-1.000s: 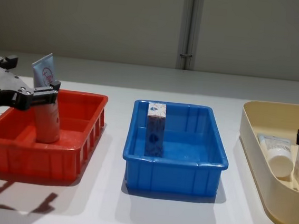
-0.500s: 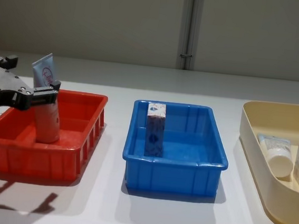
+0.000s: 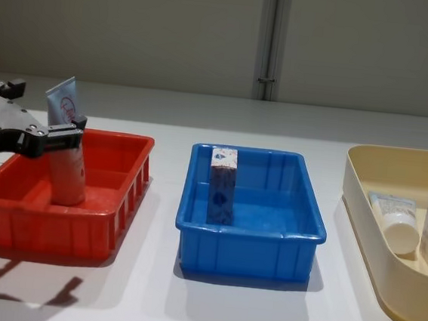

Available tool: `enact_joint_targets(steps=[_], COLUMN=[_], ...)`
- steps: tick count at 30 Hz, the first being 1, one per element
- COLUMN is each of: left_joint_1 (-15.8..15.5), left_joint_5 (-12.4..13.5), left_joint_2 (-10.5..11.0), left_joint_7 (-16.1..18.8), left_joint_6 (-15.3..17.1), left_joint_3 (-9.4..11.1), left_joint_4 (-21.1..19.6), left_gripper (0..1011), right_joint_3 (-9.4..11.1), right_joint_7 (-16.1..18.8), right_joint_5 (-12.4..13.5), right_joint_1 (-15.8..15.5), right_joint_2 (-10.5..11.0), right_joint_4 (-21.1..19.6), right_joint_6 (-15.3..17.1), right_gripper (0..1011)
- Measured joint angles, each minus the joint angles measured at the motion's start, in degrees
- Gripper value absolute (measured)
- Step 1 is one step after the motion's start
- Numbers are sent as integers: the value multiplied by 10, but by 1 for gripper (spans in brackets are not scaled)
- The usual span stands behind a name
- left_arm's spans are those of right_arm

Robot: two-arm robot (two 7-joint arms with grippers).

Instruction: Bimanual collaborative sorting of washing and personal care products

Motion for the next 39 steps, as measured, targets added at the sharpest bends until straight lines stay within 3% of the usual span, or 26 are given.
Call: enact_joint_targets(steps=[10,16,39], left_joint_1=[0,0,0], left_joint_5=[0,0,0], left_joint_2=[0,0,0], left_joint_7=[0,0,0], left_joint_6=[0,0,0], left_joint_3=[0,0,0], left_joint_4=[0,0,0], left_gripper=[1001,1001,1001], right_joint_3=[1,-10,-140], right_joint_7=[-5,-8,-38], right_joint_5=[-4,3,88], right_joint_1=[-5,-3,30], right_joint_2=[1,13,138], right_joint_4=[-4,-5,-23], right_joint_6=[-6,-6,3], right_gripper=[1001,1001,1001])
